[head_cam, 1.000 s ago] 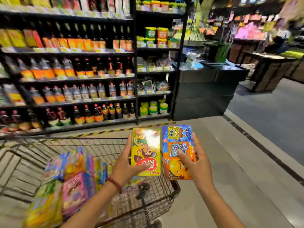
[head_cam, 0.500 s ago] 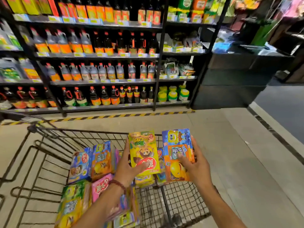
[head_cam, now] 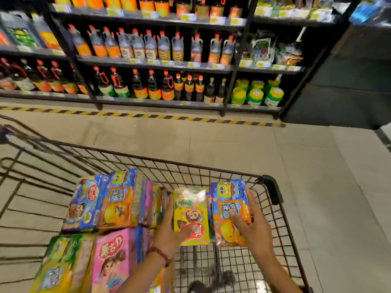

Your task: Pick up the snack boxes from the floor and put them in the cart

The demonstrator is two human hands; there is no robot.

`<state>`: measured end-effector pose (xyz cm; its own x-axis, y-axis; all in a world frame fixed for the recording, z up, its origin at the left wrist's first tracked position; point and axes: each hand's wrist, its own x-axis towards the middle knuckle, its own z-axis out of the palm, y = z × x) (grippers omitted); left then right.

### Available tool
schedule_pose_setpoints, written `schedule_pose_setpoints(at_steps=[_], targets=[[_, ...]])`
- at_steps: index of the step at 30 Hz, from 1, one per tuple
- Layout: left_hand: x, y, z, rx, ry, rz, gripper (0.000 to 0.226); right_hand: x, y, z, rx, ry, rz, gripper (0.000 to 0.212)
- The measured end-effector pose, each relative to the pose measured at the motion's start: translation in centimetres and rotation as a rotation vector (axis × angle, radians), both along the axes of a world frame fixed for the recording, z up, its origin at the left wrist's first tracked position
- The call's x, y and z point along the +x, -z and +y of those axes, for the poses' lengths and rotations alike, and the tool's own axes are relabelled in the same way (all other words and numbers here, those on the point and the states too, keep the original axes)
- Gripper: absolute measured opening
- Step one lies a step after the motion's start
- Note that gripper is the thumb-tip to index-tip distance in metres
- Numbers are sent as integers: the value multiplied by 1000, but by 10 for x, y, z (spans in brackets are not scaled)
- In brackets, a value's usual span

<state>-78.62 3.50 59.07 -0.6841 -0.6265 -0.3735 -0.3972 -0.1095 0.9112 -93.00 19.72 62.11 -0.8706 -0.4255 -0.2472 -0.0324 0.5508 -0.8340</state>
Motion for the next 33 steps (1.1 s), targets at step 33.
schedule_pose_setpoints(at_steps=[33], targets=[[-45,48,-24,-513,278,-563,93,-22,85,-35,541,-153,334,65]])
